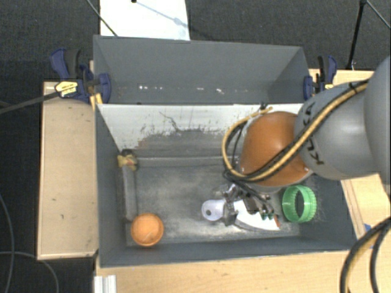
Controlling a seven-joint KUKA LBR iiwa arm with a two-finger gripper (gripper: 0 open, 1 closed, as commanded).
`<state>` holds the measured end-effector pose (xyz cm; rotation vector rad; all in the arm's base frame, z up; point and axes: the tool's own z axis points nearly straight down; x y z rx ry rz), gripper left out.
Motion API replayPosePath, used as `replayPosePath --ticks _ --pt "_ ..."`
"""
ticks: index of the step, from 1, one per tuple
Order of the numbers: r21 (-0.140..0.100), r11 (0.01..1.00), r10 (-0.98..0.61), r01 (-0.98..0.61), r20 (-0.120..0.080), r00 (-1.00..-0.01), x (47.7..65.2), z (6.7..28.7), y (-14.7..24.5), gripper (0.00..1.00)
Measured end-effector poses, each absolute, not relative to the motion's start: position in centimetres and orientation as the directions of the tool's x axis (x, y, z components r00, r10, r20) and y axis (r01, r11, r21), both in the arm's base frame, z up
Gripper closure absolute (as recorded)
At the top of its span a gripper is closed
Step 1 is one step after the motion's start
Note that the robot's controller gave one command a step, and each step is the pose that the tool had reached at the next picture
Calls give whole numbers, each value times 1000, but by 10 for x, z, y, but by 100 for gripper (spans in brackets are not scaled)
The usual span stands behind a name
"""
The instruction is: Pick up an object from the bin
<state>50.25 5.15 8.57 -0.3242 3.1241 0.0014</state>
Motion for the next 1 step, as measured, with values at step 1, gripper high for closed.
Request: replayPosePath --ticks 1 --pt "-1 984 -178 -178 -11 -984 499 271 55 100"
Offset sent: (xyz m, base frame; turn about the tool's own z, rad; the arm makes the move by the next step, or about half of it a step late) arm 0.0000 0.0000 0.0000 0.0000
